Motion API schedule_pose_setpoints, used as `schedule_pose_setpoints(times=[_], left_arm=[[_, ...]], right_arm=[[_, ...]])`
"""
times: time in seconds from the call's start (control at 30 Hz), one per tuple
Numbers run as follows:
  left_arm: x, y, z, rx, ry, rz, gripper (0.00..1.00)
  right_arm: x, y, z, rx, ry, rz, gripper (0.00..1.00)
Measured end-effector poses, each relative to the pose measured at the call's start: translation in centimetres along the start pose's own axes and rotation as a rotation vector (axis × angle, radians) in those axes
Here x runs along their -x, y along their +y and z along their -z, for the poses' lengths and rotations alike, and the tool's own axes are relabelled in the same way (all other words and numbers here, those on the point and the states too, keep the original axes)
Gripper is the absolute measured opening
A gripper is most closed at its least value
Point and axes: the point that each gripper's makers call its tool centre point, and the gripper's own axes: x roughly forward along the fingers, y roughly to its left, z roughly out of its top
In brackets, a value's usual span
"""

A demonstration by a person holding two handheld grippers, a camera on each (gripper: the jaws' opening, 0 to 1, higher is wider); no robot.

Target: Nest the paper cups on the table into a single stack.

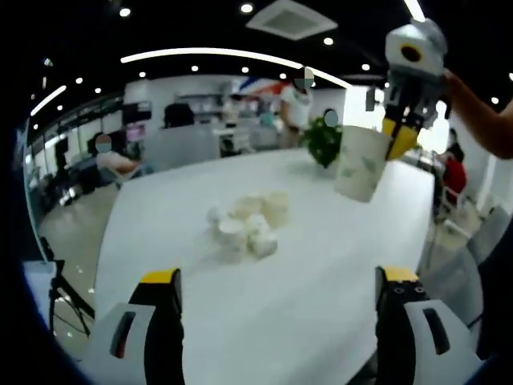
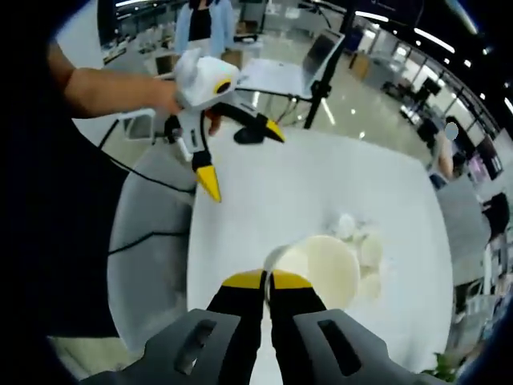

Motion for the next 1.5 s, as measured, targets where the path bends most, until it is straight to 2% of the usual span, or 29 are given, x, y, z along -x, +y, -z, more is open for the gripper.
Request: schedule_pose_setpoints(times=[0.17, 0.4, 0.83, 0.9, 1.1, 1.5], left_arm=[[0.0, 0.0, 0.1, 0.008, -0.003, 0.002, 0.98], [0.0, 0.1, 0.2, 0.022, -0.01, 0.003, 0.98], [0.2, 0.1, 0.3, -0.005, -0.029, 0.009, 0.98], [0.3, 0.2, 0.7, -0.007, -0.003, 0.002, 0.98], [0.3, -0.1, 0.3, -0.036, -0.038, 0.011, 0.98], [-0.1, -0.5, 0.5, -0.054, -0.022, 0.026, 0.98]], right_arm=[[-1.1, 0.1, 0.6, 0.024, 0.04, 0.018, 0.0], [-3.1, 0.7, 1.5, 0.025, 0.077, 0.008, 0.0], [-5.5, 1.7, 2.7, 0.015, 0.109, -0.006, 0.0], [-5.7, 1.8, 2.8, 0.011, 0.11, -0.01, 0.0], [-6.7, 1.9, 3.4, 0.005, 0.121, -0.003, 0.0], [-9.1, 2.6, 4.9, -0.022, 0.136, 0.0, 0.0]])
